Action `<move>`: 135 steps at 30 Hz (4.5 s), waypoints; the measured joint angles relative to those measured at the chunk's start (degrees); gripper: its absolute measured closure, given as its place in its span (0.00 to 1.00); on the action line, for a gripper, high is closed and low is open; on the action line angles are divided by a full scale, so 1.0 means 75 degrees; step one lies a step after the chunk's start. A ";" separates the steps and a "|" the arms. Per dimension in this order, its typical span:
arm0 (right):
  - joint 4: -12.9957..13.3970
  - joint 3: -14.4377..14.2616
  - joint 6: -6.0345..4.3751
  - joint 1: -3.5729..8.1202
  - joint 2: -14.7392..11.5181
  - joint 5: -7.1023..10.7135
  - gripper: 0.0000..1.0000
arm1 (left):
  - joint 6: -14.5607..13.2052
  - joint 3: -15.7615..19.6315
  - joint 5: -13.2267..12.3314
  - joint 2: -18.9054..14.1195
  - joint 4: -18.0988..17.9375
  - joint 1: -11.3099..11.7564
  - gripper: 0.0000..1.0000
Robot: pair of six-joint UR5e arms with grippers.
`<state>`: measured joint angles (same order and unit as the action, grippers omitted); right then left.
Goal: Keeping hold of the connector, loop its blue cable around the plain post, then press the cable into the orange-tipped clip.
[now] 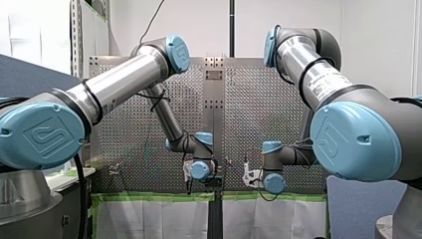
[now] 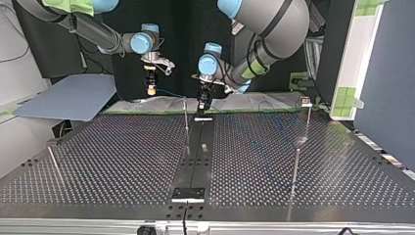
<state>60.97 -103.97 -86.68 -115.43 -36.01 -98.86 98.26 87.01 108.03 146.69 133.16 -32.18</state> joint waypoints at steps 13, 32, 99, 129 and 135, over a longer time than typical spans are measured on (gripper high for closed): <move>0.0147 0.0132 -0.0027 0.0163 0.0021 0.0326 1.00 | 0.0021 -0.0029 -0.0271 0.0004 0.0001 0.0150 1.00; 0.0163 0.0476 -0.0053 0.0456 0.0037 0.0966 1.00 | 0.0035 -0.0093 -0.0479 0.0003 0.0065 0.0223 1.00; -0.0883 0.0689 0.0580 0.0429 0.0113 0.1793 1.00 | -0.1168 0.0995 -0.0167 -0.1053 0.0478 -0.0001 0.01; -0.0832 0.0567 0.0616 0.0103 0.0118 0.2210 1.00 | -0.1119 0.3124 -0.0115 -0.1654 -0.0434 -0.0381 0.01; -0.0794 0.0566 0.0578 0.0074 0.0118 0.2518 1.00 | -0.1070 0.3308 -0.0115 -0.1653 -0.0434 -0.0370 0.01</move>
<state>55.01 -99.72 -82.35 -114.87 -35.12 -79.98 90.23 111.82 107.16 134.29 129.91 -34.96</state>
